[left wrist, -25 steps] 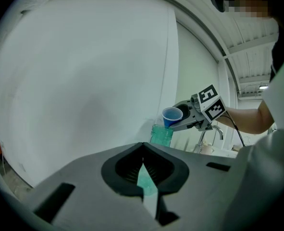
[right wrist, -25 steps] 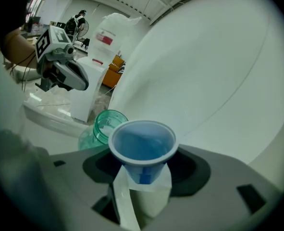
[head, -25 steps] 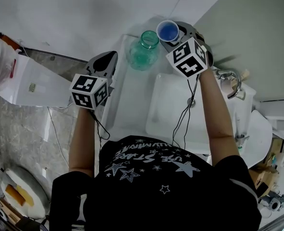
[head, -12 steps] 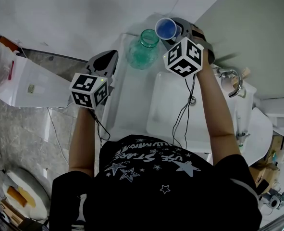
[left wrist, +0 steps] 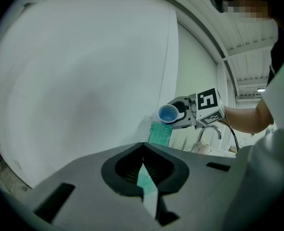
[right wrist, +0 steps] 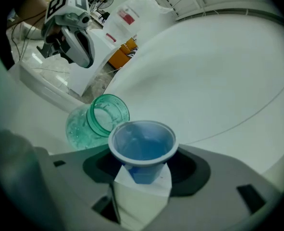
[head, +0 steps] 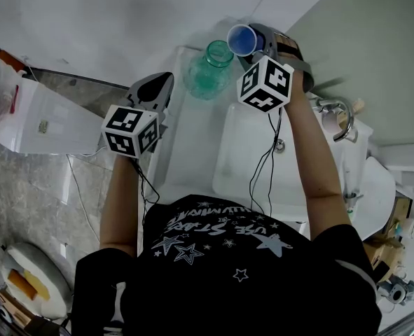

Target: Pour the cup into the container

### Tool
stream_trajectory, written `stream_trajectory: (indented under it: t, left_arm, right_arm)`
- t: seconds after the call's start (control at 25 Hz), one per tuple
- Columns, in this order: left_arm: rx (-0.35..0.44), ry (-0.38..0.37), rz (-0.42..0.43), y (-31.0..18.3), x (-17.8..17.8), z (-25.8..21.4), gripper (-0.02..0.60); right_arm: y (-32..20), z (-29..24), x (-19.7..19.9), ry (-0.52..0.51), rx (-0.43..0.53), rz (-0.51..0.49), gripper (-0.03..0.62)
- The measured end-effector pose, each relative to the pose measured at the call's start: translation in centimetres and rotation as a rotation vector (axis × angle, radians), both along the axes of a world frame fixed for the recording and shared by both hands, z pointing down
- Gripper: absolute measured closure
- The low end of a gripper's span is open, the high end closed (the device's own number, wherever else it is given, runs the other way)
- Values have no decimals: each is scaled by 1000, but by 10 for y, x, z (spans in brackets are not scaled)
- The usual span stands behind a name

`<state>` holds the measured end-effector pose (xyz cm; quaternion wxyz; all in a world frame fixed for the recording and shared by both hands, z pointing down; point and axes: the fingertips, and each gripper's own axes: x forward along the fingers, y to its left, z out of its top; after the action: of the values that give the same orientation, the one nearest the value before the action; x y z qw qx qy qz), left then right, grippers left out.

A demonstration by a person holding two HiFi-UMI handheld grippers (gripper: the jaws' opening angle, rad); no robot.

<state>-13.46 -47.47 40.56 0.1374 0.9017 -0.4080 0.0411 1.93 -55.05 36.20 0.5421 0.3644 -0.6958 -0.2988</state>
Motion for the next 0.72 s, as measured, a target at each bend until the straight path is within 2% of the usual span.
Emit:
stream_trajectory:
  t: [0.24,0.72]
  left_arm:
    - [-2,5,-7,0,-1,2,571]
    - [-1,2,0,4,3,2,571]
  right_arm:
    - [-3,0,4,64,43,-3,312]
    - [-2,-10,5,97,118,-19,313]
